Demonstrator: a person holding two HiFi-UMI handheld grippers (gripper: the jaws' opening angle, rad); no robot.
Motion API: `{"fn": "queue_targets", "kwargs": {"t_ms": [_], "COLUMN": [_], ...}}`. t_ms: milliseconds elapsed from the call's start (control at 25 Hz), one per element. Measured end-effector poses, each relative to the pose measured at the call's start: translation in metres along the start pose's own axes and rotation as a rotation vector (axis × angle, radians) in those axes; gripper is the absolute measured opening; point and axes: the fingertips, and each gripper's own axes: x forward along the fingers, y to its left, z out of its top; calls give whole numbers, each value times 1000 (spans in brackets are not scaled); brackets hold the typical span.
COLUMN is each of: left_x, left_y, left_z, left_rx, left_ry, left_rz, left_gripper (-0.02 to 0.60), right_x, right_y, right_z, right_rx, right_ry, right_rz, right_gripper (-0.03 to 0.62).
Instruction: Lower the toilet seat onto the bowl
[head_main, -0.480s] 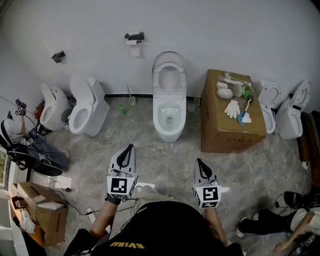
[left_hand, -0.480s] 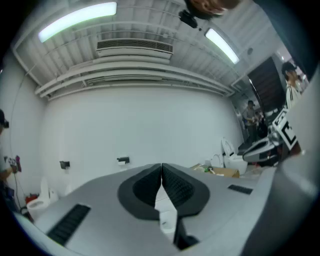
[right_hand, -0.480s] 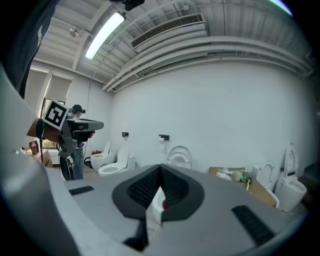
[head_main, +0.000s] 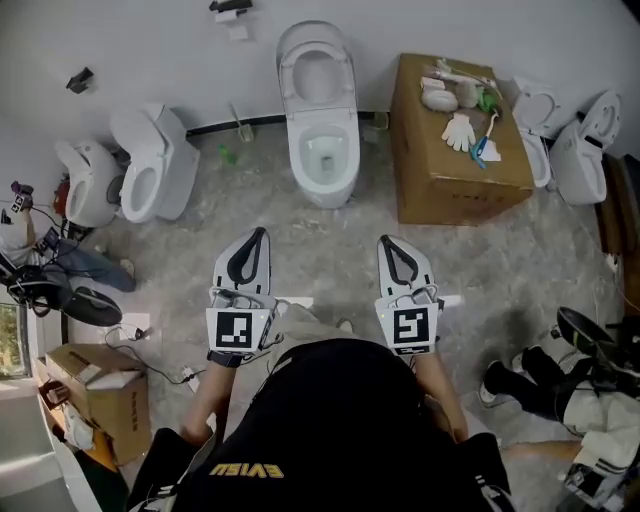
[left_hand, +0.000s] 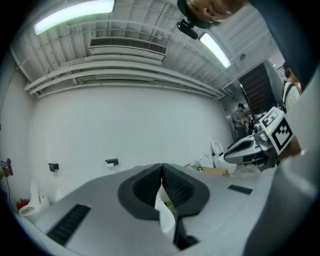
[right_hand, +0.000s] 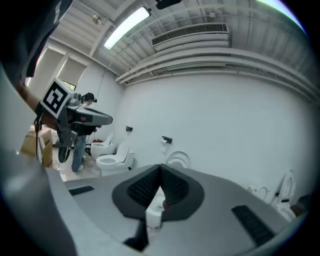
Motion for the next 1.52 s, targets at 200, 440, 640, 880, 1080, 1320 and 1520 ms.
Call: {"fn": "queue_targets", "kwargs": {"t_ms": [200, 440, 640, 880, 1080, 1320, 1520], "left_x": [-5, -2, 2, 5, 4, 4, 1], "left_y": [-8, -12, -16, -16, -15, -17, -19], "left_z": [-9, -16, -19, -13, -17, -19, -24], "left_rx": [-26, -18, 15, -14, -9, -7, 10], "left_ry": [14, 46, 64, 33, 41, 51, 63], "left_rz": [-7, -24, -47, -46, -52, -58, -62], "left_gripper": [12, 12, 12, 12, 12, 12, 12], "right_x": [3, 3, 2, 3, 3, 1, 1], "right_y": [9, 4, -2, -5, -8, -17, -17], "right_z": [11, 20, 13, 3, 4, 3, -12], "right_rx": [50, 18, 30, 75, 97, 164, 277], "right_ry": [-49, -94, -63, -28, -40, -55, -26], "right_rz": [8, -7, -11, -17, -37, -61, -53], "right_gripper": [-5, -5, -1, 56, 122, 267, 425]}}
